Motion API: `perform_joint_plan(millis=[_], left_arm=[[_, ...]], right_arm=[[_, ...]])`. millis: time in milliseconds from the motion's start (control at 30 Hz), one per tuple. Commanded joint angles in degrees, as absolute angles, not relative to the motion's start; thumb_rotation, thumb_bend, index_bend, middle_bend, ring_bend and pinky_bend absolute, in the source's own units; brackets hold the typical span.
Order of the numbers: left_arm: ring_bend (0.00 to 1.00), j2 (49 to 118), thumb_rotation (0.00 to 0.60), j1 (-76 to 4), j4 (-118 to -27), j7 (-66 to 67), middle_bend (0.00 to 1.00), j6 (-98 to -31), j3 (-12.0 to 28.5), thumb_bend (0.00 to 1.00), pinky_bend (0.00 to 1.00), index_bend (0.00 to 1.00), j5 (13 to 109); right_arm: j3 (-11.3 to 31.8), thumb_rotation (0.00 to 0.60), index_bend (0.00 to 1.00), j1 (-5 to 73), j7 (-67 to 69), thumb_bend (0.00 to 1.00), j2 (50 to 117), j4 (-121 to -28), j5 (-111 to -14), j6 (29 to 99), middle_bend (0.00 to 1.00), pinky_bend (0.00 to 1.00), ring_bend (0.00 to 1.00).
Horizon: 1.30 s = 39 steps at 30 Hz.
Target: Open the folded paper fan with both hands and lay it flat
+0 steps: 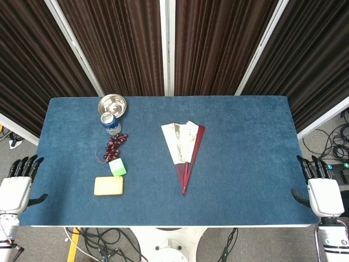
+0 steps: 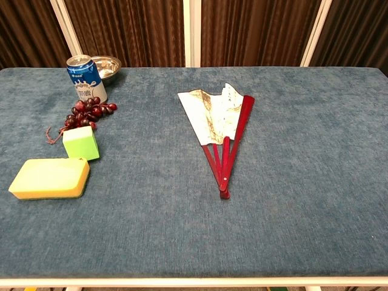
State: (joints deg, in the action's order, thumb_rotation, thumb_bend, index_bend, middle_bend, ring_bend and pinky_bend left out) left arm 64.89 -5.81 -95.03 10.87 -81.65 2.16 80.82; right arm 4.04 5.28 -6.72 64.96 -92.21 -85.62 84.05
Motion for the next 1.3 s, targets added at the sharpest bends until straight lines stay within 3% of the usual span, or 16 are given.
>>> perform_joint_plan(millis=[33,467,700,900,1033,1133,1300], left_arm=[[0.04,66.4,0.600,-5.4,-94.4,11.5,0.16,-83.3,2.5,0.11,0.09,0.14,81.1],[0.04,68.0,0.600,-4.2,-93.4,11.8,0.16,-85.7,2.9,0.11,0.09,0.14,81.1],[0.04,68.3,0.600,-4.3,-92.6,10.6,0.16,-86.0,3.0,0.11,0.09,0.14,81.9],[0.04,67.7,0.600,-4.2,-92.6,9.9,0.16,-86.7,3.2,0.11,0.09,0.14,82.7],[0.04,67.3,0.600,-4.3,-92.8,9.7,0.16,-86.5,3.3,0.11,0.09,0.14,82.5],[0.04,67.1,0.600,-4.4,-93.0,9.7,0.16,-86.1,3.4,0.11,0.09,0.14,82.4],[0.04,66.9,0.600,-4.7,-93.3,9.8,0.16,-85.8,3.8,0.11,0.09,0.14,82.2]], right_arm=[[4.1,0.600,0.03,5.5,-6.5,0.12,64.9,-92.2,-85.8,83.8,0.15,0.09,0.00],[4.0,0.600,0.03,6.6,-4.0,0.12,64.4,-92.4,-88.5,84.0,0.15,0.09,0.00],[7.4,0.600,0.20,16.3,-1.7,0.15,65.4,-90.5,-90.8,74.5,0.23,0.10,0.03],[11.4,0.600,0.24,28.4,0.4,0.09,71.1,-85.4,-88.7,61.2,0.28,0.10,0.04],[12.8,0.600,0.31,35.8,0.6,0.07,78.0,-78.5,-87.5,54.3,0.36,0.12,0.09],[13.0,0.600,0.39,39.6,-0.3,0.07,82.5,-73.6,-87.1,51.1,0.42,0.12,0.11],[12.2,0.600,0.46,44.3,-2.8,0.06,89.7,-66.0,-87.4,48.9,0.37,0.12,0.11]])
